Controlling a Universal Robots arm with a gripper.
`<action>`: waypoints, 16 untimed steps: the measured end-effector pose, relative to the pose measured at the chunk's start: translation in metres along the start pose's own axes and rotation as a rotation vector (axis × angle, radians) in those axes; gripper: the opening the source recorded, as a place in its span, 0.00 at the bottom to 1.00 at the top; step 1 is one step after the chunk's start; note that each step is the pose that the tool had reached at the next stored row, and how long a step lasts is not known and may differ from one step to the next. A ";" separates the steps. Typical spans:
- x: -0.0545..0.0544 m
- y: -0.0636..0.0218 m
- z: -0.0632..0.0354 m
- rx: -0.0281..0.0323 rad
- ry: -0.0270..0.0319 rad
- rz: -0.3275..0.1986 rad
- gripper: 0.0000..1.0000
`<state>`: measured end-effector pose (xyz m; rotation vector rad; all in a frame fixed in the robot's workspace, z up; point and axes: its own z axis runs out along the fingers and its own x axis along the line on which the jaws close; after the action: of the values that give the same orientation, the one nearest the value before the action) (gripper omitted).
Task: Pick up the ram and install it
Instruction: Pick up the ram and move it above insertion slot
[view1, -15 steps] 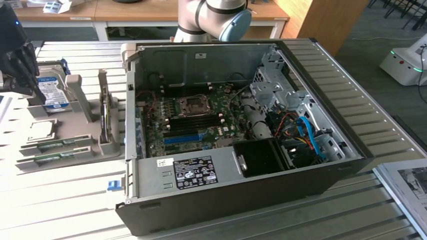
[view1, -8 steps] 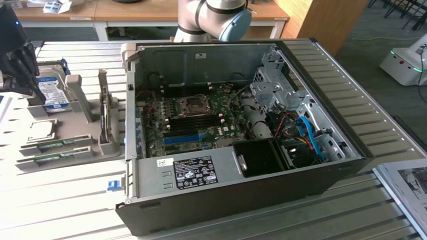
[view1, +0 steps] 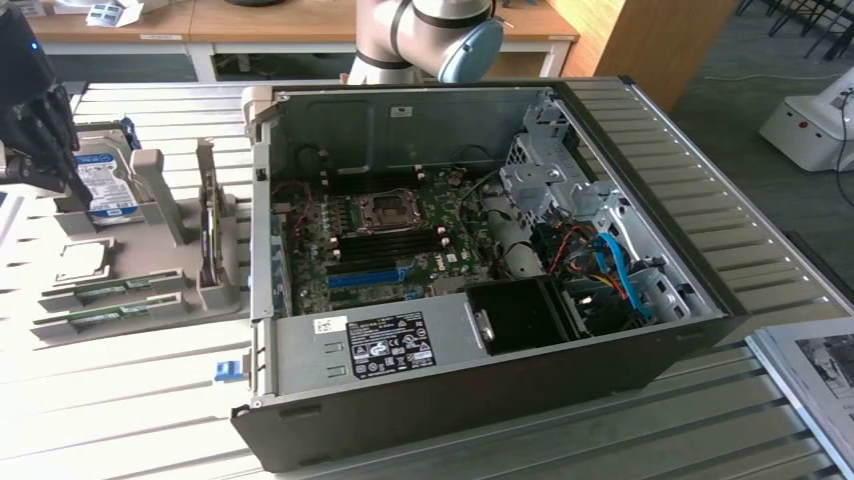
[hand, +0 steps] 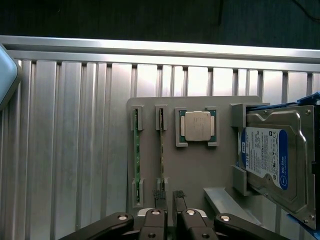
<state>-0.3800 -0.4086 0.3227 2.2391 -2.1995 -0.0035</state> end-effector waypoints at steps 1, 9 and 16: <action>0.000 0.0000 0.0000 0.0000 0.0000 0.000 0.16; 0.000 0.0000 0.0000 0.0000 0.0001 0.000 0.24; 0.000 0.0000 0.0000 0.0000 0.0000 0.000 0.31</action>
<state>-0.3800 -0.4086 0.3228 2.2391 -2.1994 -0.0035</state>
